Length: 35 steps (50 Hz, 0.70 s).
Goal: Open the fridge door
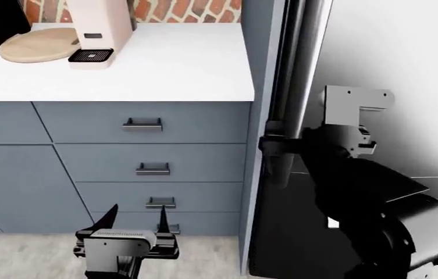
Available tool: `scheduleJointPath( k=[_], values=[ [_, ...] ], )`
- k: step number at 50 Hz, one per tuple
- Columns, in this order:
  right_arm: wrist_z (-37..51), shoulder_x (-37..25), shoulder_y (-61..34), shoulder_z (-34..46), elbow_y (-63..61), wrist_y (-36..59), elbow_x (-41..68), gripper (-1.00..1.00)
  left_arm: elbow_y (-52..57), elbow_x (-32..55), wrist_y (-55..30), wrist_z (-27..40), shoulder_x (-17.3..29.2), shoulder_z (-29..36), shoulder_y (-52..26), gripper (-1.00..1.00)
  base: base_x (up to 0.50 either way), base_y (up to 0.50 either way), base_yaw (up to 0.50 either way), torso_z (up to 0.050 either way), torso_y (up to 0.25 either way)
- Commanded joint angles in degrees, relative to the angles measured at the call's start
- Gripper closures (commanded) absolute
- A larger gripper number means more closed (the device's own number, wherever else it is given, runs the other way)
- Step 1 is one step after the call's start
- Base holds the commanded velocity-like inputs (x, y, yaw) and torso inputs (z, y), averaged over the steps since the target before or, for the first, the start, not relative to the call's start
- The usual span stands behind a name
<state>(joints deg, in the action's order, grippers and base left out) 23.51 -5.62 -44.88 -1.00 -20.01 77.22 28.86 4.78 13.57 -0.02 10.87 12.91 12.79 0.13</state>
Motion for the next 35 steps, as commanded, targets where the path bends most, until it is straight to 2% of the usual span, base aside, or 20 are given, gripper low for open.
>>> scheduleJointPath(
  k=[1, 16, 32, 33, 35],
  values=[
    [0.4, -0.1, -8.2, 3.1, 11.7, -1.4, -2.0, -1.0, 0.7, 0.8, -0.4, 0.2, 0.5, 0.1, 0.0, -1.0, 0.0, 0.0, 0.0, 0.0, 0.0],
    [-1.0, -0.8, -12.9, 7.6, 24.7, -8.8, -5.1, -1.0, 1.9, 1.8, -0.7, 0.4, 1.1, 0.2, 0.3, -1.0, 0.0, 0.0, 0.0, 0.0, 0.0],
    [-3.0, -1.3, -14.3, 9.0, 33.0, -15.0, -6.0, -1.0, 2.3, 2.7, -0.9, 0.7, 1.6, 0.1, 0.1, -1.0, 0.0, 0.0, 0.0, 0.0, 0.0],
    [-3.3, -1.5, -14.1, 9.5, 32.7, -15.5, -6.2, 1.0, 2.4, 2.7, -0.9, 0.8, 1.6, 0.1, 0.0, -1.0, 0.0, 0.0, 0.0, 0.0, 0.0],
    [-3.4, -1.7, -13.9, 9.7, 32.1, -15.7, -6.1, 1.0, 2.4, 2.8, -0.9, 0.8, 1.7, 0.1, 0.0, -1.0, 0.0, 0.0, 0.0, 0.0, 0.0]
  ],
)
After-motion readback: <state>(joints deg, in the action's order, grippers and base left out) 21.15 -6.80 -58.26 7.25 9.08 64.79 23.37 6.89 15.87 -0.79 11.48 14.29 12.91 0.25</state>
